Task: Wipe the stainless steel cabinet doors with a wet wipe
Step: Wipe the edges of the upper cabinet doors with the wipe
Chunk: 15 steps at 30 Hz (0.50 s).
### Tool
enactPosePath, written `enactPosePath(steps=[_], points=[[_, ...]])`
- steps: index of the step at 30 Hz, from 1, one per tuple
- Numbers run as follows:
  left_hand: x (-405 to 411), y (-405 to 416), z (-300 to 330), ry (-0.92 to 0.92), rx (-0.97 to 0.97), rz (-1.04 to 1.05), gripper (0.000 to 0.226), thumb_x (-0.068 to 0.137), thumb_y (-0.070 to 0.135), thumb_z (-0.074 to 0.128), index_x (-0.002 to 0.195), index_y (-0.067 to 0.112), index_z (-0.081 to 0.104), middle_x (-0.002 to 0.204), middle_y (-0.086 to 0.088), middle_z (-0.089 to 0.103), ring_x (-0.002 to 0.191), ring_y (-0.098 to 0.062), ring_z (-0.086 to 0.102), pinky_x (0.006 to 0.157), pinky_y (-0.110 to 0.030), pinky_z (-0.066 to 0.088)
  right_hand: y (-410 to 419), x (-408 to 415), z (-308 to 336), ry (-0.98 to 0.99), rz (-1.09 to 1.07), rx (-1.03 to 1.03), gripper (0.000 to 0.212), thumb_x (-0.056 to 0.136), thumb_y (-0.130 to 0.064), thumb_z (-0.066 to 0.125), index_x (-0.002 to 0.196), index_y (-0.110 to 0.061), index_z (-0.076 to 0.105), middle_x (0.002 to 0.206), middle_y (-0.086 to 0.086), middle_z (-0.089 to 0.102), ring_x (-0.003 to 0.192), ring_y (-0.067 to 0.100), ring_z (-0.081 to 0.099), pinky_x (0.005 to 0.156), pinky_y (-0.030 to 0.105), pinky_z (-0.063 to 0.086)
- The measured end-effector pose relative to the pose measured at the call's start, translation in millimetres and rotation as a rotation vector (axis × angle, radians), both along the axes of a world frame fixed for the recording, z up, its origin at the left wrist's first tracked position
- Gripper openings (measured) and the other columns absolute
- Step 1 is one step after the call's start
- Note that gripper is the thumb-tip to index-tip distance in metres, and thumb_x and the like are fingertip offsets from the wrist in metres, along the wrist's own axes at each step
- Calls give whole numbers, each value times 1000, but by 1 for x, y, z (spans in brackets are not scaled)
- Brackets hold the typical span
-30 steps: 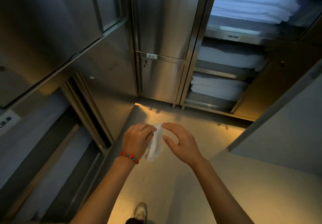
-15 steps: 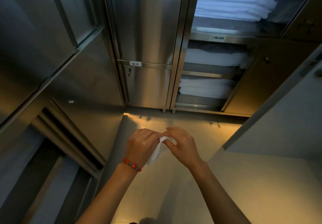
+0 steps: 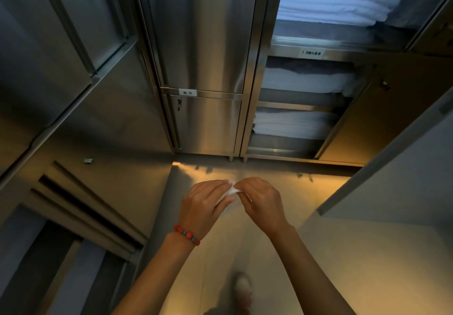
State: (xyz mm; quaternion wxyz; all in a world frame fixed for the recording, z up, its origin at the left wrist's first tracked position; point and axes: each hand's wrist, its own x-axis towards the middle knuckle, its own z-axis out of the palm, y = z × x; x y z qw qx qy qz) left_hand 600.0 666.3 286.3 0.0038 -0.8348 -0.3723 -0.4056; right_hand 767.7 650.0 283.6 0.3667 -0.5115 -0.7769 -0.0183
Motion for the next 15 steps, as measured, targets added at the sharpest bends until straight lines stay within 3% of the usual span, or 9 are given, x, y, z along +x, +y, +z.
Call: enactPosePath(steps=[4,9,15], points=[[11,32,-2,-20,-7,17,50,98,37,37,93,2,73,92,-10,73,83,-21,70,76,-30,53,32,18,-2,-7,40,34,20,65,4,81,82,-3,74,84,11,72,75,24,69,67,31,56],[34,82,5,28,-78,21,42,88,34,50,92,-1,73,94,-16,72,84,-28,70,72,-43,57,82,45,-2,10,120,38,22,65,-4,84,84,-3,73,87,12,72,78,24,70,68,33,58],[69,134,18,8,-138,49,35,88,30,57,92,-1,72,93,-16,72,83,-30,70,71,-44,56,142,83,9,46,168,56,8,77,-9,72,83,-4,74,92,11,72,83,25,68,71,33,55]])
